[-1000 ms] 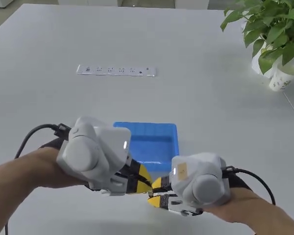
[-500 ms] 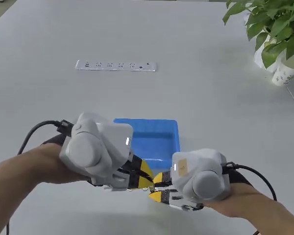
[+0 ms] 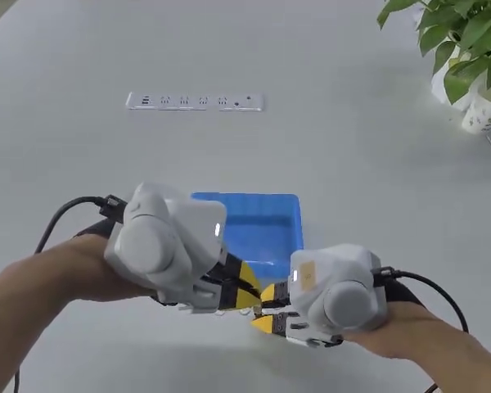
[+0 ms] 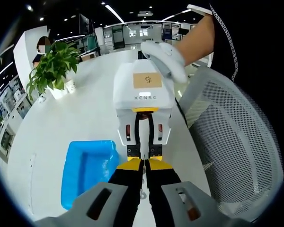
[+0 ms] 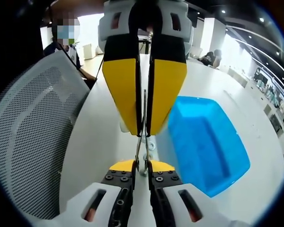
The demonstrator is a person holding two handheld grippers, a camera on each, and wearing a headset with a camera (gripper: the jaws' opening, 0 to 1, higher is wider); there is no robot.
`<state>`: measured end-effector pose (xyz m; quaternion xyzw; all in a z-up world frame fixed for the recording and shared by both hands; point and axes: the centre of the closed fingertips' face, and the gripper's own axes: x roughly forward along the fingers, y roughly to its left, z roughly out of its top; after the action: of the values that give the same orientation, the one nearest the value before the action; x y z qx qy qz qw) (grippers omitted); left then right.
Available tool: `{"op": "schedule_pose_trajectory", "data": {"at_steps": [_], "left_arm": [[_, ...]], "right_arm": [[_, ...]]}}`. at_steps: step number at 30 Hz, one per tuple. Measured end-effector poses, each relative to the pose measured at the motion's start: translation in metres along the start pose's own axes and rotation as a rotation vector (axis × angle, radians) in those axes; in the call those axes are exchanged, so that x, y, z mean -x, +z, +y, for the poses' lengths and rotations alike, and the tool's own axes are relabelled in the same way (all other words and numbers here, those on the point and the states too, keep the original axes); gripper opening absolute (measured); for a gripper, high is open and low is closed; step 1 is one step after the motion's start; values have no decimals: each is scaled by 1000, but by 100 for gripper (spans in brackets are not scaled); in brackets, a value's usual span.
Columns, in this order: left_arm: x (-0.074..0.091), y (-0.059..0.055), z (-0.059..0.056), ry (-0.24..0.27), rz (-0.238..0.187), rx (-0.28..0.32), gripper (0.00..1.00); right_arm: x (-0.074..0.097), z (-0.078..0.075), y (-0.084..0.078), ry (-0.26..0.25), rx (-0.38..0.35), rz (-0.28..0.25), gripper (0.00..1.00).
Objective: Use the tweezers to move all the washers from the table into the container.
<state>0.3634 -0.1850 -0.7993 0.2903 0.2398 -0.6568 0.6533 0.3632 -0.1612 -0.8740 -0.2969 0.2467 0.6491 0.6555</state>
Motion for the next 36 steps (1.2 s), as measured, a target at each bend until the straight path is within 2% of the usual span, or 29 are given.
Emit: {"op": "schedule_pose_trajectory", "data": {"at_steps": [16, 36], "left_arm": [[-1, 2, 0, -16, 0, -10, 6], [-3, 2, 3, -32, -9, 23, 6]], "right_arm": [[1, 0, -1, -5, -8, -1, 12], [3, -2, 1, -16, -33, -16, 12]]}}
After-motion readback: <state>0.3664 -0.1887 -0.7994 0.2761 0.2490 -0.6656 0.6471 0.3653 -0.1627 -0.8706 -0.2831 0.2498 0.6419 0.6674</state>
